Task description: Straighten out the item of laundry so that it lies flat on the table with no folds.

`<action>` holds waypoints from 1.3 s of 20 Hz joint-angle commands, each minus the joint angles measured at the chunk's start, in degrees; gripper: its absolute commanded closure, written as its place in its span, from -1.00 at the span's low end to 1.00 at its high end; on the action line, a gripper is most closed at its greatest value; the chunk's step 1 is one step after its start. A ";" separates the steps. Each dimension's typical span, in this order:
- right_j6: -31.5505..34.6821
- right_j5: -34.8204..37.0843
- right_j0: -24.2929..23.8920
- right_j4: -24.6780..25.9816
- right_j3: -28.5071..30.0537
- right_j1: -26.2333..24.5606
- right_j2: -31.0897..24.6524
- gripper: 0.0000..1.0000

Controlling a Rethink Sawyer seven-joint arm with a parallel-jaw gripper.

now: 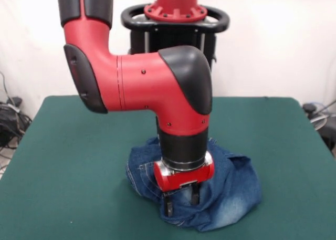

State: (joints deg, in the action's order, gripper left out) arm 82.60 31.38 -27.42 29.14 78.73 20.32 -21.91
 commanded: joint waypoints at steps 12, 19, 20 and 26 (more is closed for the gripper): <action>-8.82 9.20 -0.31 3.88 -23.65 -14.45 -7.66 -1.00; -6.82 15.54 -1.18 2.50 -14.44 -3.12 -6.84 -1.00; -6.80 16.88 -1.62 1.78 -12.26 -0.45 -6.70 -1.00; -7.68 30.47 -3.06 -3.18 -3.02 16.41 -5.63 -1.00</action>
State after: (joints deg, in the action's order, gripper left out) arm 82.60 54.46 -29.18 28.74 69.30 21.95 -26.49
